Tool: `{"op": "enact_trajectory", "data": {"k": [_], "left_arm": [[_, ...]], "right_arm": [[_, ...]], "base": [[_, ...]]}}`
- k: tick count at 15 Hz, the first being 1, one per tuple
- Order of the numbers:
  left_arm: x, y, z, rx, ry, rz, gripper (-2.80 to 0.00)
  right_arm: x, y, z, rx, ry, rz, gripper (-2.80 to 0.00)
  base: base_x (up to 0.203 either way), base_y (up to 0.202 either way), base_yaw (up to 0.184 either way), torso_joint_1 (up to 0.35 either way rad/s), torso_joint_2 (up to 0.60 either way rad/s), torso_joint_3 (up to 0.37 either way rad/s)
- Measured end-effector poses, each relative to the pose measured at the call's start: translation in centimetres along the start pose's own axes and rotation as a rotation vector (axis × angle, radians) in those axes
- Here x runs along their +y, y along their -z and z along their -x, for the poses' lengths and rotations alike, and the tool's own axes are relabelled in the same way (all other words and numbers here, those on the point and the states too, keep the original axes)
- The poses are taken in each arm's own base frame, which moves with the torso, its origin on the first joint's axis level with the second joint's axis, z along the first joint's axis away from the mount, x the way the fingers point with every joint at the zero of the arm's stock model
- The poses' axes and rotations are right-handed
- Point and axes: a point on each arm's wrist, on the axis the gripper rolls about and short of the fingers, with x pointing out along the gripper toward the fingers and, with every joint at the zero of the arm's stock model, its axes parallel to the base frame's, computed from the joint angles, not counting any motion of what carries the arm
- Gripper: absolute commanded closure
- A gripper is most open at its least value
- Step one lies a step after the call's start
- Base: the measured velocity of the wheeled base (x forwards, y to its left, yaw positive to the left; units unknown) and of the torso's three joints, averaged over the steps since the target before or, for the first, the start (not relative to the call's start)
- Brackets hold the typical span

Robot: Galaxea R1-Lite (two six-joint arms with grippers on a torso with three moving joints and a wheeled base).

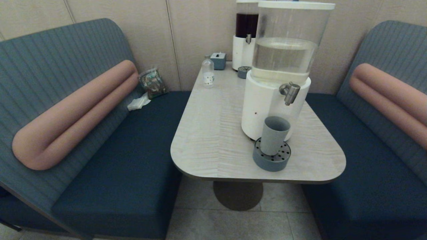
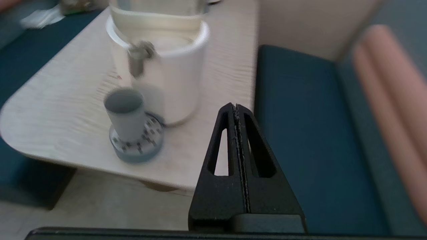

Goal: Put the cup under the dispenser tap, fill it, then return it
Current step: Place the cup next to the water dispenser

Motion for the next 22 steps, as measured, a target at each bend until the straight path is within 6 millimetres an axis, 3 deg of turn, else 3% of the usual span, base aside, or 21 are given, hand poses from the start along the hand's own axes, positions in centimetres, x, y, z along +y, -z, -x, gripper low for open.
{"op": "enact_trajectory", "data": {"k": [4,8,13,17,22], "left_arm": [[0.0,0.0,0.0,0.0,-0.001,0.0,0.0],[0.0,0.0,0.0,0.0,-0.001,0.0,0.0],[0.0,0.0,0.0,0.0,0.0,0.0,0.0],[0.0,0.0,0.0,0.0,-0.001,0.0,0.0],[0.0,0.0,0.0,0.0,0.0,-0.001,0.0]], "right_arm": [[0.5,6.1,7.0,-0.046,0.035,0.003,0.0],[1.4,13.6,10.1,-0.031,0.046,0.004,0.0],[2.3,21.4,10.6,0.02,0.04,0.003,0.0],[2.8,25.9,9.6,0.108,0.026,-0.011,0.0],[3.0,27.3,9.1,0.111,0.002,-0.05,0.0]], "base": [[0.0,0.0,0.0,0.0,0.0,0.0],[0.0,0.0,0.0,0.0,0.0,0.0],[0.0,0.0,0.0,0.0,0.0,0.0],[0.0,0.0,0.0,0.0,0.0,0.0],[0.0,0.0,0.0,0.0,0.0,0.0]]}}
